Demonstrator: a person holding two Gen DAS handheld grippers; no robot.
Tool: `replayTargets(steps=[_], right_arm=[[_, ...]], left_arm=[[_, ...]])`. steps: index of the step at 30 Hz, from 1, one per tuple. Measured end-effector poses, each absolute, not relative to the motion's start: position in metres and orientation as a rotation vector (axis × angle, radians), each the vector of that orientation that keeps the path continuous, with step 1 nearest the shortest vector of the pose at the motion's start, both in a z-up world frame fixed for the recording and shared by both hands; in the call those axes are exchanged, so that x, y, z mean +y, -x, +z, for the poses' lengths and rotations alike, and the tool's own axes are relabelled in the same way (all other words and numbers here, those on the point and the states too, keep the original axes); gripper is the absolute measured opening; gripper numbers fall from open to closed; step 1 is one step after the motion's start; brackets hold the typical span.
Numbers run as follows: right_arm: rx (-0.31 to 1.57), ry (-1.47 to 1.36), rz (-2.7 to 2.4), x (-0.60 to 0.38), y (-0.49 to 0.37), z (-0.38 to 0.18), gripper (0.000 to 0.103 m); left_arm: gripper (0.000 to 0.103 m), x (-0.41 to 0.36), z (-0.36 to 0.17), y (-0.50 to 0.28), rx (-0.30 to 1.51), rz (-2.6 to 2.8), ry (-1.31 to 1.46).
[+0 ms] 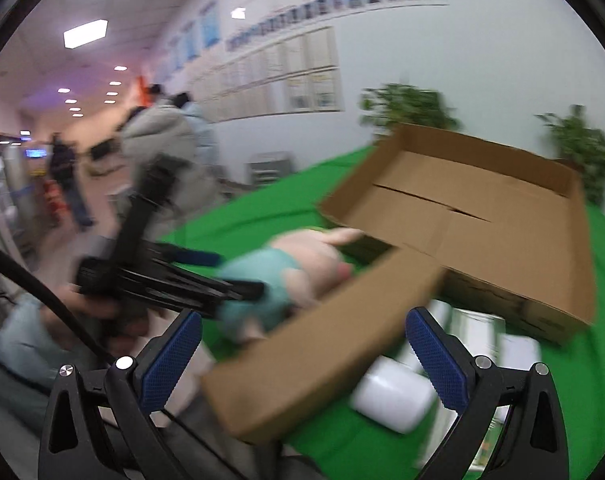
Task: Organize objects
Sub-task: 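Grasp the pink-and-teal plush pig with the right gripper and lift it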
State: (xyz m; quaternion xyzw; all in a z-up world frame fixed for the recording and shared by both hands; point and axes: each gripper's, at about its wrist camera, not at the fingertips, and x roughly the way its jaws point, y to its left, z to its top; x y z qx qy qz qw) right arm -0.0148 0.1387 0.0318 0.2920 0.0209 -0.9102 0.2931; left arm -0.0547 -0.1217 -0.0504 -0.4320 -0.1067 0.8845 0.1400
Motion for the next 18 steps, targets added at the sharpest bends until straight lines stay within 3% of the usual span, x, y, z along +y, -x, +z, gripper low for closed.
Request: replayTargets(steps=[3, 11, 14, 18], right_arm=[[0.049, -0.767, -2.314, 0.114, 0.022, 0.041, 0.103], [-0.086, -0.896, -2.195, 0.071, 0.068, 0.032, 0.103], [-0.17, -0.99, -2.151, 0.057, 0.094, 0.018, 0.103], [-0.135, -1.117, -2.114, 0.023, 0.125, 0.001, 0.103]], left_arm=[[0.092, -0.124, -0.062, 0.056, -0.412, 2.461, 1.246], [0.072, -0.136, -0.064, 0.032, -0.468, 2.448, 1.212], [0.069, -0.142, -0.063, 0.024, -0.483, 2.466, 1.209], [0.067, -0.154, -0.06, 0.014, -0.525, 2.488, 1.217]])
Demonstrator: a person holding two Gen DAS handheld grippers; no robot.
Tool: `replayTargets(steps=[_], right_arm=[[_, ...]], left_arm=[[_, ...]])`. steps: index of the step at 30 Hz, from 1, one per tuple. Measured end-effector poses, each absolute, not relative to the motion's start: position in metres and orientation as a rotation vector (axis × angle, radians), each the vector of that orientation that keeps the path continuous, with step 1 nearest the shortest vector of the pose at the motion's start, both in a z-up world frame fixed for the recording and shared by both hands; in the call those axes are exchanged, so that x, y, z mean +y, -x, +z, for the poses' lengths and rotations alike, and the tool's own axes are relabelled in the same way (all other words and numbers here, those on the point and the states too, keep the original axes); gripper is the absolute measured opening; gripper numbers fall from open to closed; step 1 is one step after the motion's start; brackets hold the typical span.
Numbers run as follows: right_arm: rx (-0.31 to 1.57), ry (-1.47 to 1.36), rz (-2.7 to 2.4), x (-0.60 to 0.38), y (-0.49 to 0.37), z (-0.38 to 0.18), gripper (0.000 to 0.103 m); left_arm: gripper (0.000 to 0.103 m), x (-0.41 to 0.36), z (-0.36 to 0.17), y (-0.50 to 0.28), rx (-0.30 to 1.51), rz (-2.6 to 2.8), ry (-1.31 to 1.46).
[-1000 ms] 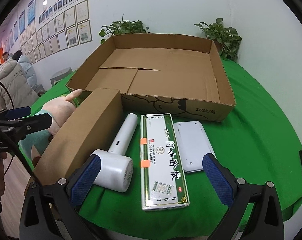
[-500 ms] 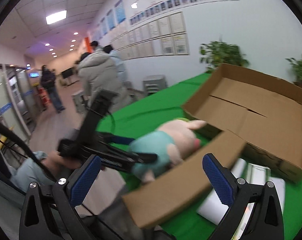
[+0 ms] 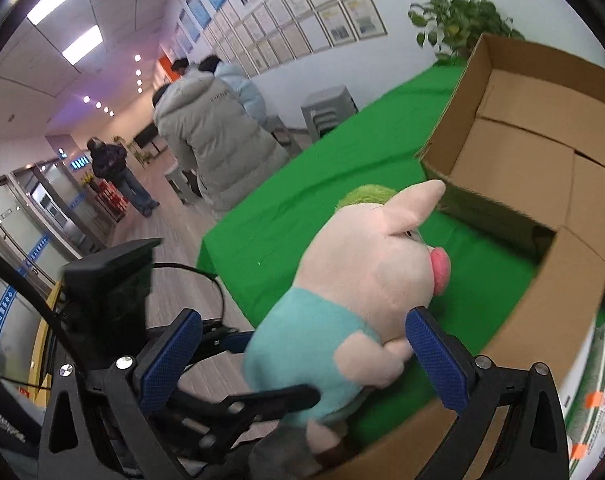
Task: Organize objects
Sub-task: 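Grasp the pink-and-teal plush pig with the right gripper and lift it, then carry the plush pig over the cardboard box and lower it inside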
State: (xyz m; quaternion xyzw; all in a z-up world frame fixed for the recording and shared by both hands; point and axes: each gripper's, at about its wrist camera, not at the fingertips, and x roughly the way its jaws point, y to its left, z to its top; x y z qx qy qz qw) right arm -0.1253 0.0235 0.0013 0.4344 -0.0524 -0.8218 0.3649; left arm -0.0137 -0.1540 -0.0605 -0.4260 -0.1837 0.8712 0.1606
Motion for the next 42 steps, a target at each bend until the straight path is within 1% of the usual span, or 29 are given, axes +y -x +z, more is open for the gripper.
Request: replayTargets(steps=[6, 10, 14, 16, 20, 24, 28, 31, 38, 42], right_arm=[[-0.132, -1.263, -2.068, -0.017, 0.157, -0.014, 0.103], [-0.135, -1.375, -2.037, -0.033, 0.173, -0.03, 0.103], [-0.135, -1.43, -2.015, -0.046, 0.188, -0.05, 0.103], [-0.108, -1.441, -2.023, -0.054, 0.19, -0.059, 0.1], [-0.114, -1.424, -2.022, -0.065, 0.192, -0.068, 0.089], [-0.173, -1.38, -1.986, -0.054, 0.191, -0.067, 0.081], [-0.253, -1.271, -2.008, -0.03, 0.188, -0.046, 0.077], [-0.288, -1.14, -2.081, -0.007, 0.191, -0.015, 0.075], [-0.298, -0.836, -2.334, 0.054, 0.219, 0.08, 0.07], [-0.288, -0.706, -2.456, 0.1, 0.227, 0.133, 0.067]], left_arm=[[0.065, -0.165, -0.062, 0.01, -0.607, 2.516, 1.221], [0.065, -0.164, -0.063, 0.009, -0.598, 2.532, 1.22], [0.063, -0.163, -0.06, 0.009, -0.585, 2.548, 1.218], [0.062, -0.159, -0.058, 0.01, -0.56, 2.566, 1.224], [0.06, -0.15, -0.048, 0.014, -0.512, 2.617, 1.237], [0.06, -0.138, -0.031, 0.022, -0.408, 2.665, 1.248], [0.06, -0.119, -0.003, 0.036, -0.277, 2.716, 1.172], [0.06, -0.105, 0.022, 0.054, -0.184, 2.734, 1.065], [0.06, -0.064, 0.088, 0.122, -0.005, 2.711, 0.749], [0.06, -0.053, 0.11, 0.158, 0.009, 2.656, 0.62]])
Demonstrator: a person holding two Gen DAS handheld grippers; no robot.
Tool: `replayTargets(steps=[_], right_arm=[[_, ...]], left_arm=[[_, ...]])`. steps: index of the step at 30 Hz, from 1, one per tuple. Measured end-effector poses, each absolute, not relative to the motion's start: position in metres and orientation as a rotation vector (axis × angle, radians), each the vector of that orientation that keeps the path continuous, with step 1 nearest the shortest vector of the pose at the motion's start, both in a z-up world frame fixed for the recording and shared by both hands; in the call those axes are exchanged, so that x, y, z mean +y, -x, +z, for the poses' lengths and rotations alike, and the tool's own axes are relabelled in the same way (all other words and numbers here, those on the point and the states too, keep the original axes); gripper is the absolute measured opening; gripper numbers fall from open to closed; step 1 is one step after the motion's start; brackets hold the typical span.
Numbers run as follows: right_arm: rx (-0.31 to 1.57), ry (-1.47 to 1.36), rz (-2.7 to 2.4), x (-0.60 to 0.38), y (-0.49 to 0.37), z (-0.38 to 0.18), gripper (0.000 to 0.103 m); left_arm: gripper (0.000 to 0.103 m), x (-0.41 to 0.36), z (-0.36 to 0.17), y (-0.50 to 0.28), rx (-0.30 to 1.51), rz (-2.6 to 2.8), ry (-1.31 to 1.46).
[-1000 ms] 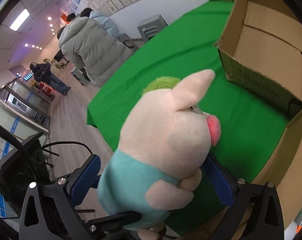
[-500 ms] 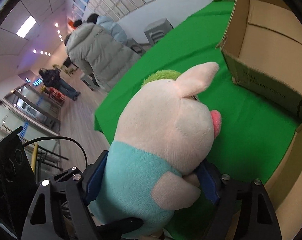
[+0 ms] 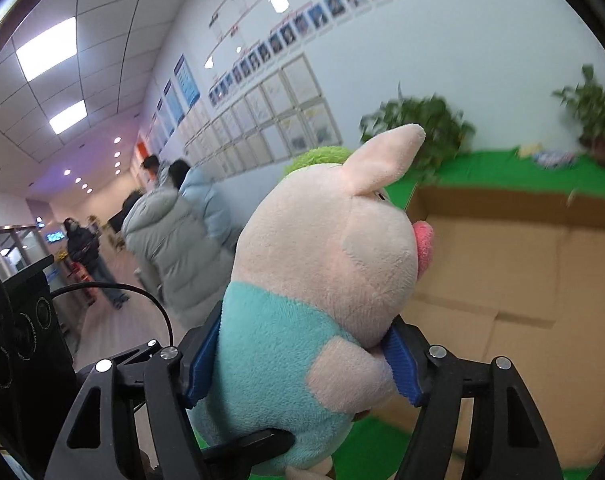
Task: Organize objects
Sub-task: 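Carry the plush pig over the cardboard box and lower it inside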
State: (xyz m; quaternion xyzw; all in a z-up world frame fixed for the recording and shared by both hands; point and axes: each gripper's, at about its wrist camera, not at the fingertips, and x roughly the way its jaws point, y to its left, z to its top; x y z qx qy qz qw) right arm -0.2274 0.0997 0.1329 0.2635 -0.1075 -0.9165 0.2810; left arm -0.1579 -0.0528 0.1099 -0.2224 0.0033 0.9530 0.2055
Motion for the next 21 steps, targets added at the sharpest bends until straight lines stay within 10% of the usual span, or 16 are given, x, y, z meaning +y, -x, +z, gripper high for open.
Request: replayTargets(steps=[10, 21], right_arm=[[-0.269, -0.711, -2.575, 0.141, 0.293, 0.159, 0.066], [-0.372, -1.003, -2.472, 0.143, 0.388, 0.04, 0.064]], left_arm=[[0.059, -0.056, 0.079, 0.235, -0.113, 2.545, 0.648], [0.066, -0.08, 0.002, 0.274, -0.241, 2.499, 0.961]])
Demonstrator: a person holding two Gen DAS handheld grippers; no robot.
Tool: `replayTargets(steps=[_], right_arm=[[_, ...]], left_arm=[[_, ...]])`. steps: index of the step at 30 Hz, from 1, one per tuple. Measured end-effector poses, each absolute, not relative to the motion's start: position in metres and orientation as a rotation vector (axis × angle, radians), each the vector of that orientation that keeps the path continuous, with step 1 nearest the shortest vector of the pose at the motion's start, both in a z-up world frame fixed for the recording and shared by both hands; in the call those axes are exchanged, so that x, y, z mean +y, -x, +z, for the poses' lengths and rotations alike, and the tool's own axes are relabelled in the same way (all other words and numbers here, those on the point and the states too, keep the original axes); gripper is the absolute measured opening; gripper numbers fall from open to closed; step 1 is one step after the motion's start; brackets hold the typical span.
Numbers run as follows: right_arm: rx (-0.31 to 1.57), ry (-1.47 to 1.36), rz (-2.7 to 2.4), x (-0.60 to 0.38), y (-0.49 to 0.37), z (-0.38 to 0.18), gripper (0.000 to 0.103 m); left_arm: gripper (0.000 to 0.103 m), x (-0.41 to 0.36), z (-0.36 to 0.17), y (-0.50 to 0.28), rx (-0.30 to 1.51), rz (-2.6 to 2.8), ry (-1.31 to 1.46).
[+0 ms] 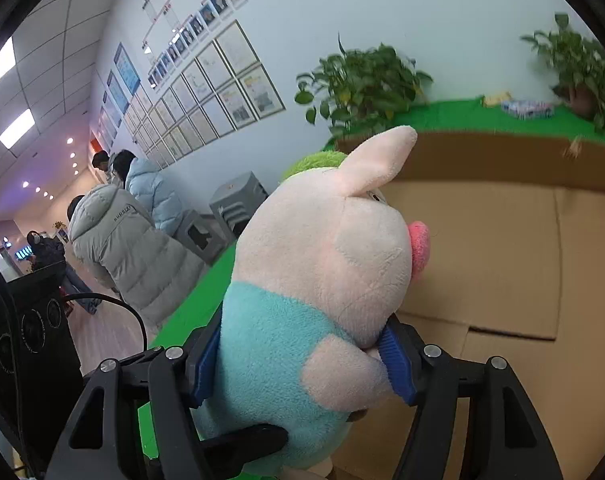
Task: Organize objects
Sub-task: 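Carry the plush pig over the cardboard box and lower it inside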
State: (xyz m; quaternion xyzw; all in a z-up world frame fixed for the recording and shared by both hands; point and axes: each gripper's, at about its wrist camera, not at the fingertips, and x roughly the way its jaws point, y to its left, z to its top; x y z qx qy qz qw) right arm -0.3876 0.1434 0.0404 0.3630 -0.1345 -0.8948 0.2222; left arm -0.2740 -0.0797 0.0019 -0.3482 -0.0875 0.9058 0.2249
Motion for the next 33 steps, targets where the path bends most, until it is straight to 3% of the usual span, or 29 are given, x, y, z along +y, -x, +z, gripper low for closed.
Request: replayTargets(steps=[2, 11, 14, 15, 18, 25, 26, 27, 33], right_arm=[[-0.397, -1.049, -2.439, 0.141, 0.404, 0.018, 0.064], [-0.372, -1.221, -2.423, 0.108, 0.435, -0.059, 0.064], [-0.344, -1.234, -2.415, 0.089, 0.434, -0.078, 0.073], [-0.346, -1.235, -2.418, 0.085, 0.43, -0.081, 0.08], [-0.366, -1.248, -2.407, 0.078, 0.428, -0.084, 0.087], [-0.494, -1.21, -2.374, 0.1, 0.4, -0.064, 0.088], [-0.501, -1.239, -2.363, 0.101, 0.398, -0.066, 0.084], [-0.5, -1.273, -2.341, 0.099, 0.396, -0.071, 0.074], [-0.591, -1.318, -2.244, 0.081, 0.387, -0.096, 0.062]], left_arm=[[0.072, -0.085, -0.008, 0.269, -0.258, 2.516, 1.001], [0.071, -0.137, -0.033, 0.246, -0.352, 2.601, 1.037], [0.071, -0.15, -0.05, 0.252, -0.395, 2.589, 1.097], [0.071, -0.152, -0.055, 0.251, -0.408, 2.58, 1.117], [0.071, -0.153, -0.063, 0.252, -0.449, 2.535, 1.148], [0.069, -0.153, -0.075, 0.245, -0.53, 2.468, 1.14], [0.069, -0.152, -0.076, 0.244, -0.527, 2.472, 1.134], [0.069, -0.149, -0.075, 0.241, -0.519, 2.479, 1.131], [0.069, -0.145, -0.074, 0.237, -0.505, 2.502, 1.138]])
